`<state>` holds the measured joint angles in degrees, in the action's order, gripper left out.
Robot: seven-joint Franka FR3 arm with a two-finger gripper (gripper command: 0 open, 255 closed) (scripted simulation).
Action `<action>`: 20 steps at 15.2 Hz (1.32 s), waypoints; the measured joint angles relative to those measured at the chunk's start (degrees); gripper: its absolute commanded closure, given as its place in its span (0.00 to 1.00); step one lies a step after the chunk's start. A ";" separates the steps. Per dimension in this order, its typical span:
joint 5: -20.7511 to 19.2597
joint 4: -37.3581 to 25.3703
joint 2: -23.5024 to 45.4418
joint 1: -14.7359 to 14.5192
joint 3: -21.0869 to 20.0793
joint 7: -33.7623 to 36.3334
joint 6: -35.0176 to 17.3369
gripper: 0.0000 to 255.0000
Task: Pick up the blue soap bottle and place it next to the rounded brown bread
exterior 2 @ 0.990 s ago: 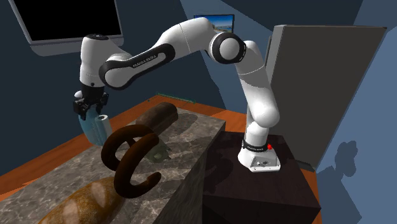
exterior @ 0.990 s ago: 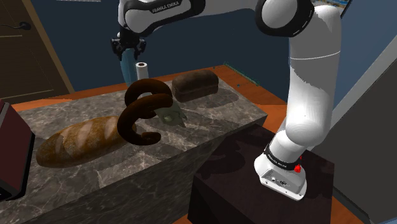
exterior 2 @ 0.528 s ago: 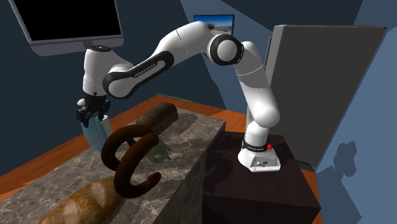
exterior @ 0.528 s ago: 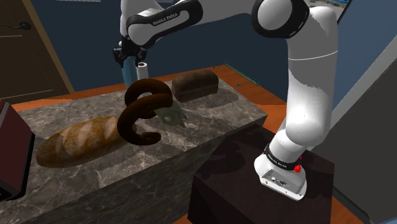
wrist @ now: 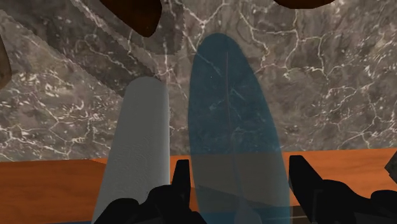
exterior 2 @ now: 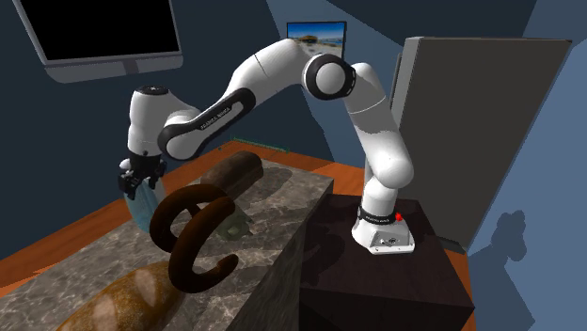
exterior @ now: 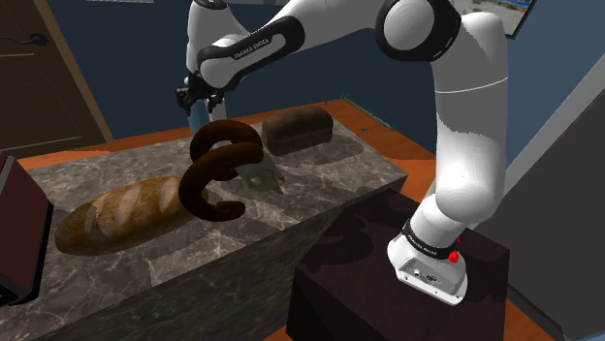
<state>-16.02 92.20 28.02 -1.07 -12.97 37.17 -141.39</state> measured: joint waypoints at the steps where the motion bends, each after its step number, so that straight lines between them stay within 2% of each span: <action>1: -0.16 0.62 0.10 0.01 0.10 0.16 -0.70 1.00; 7: -1.24 2.01 2.06 -0.36 0.83 1.16 -4.02 1.00; 13: -1.35 2.14 2.23 -0.42 0.90 1.28 -4.34 1.00; 14: -1.35 2.13 2.23 -0.41 0.90 1.27 -4.35 0.00; 20: -1.35 2.11 2.22 -0.41 0.90 1.27 -4.37 0.00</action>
<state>-17.37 94.31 30.24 -1.48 -12.07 38.44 -145.75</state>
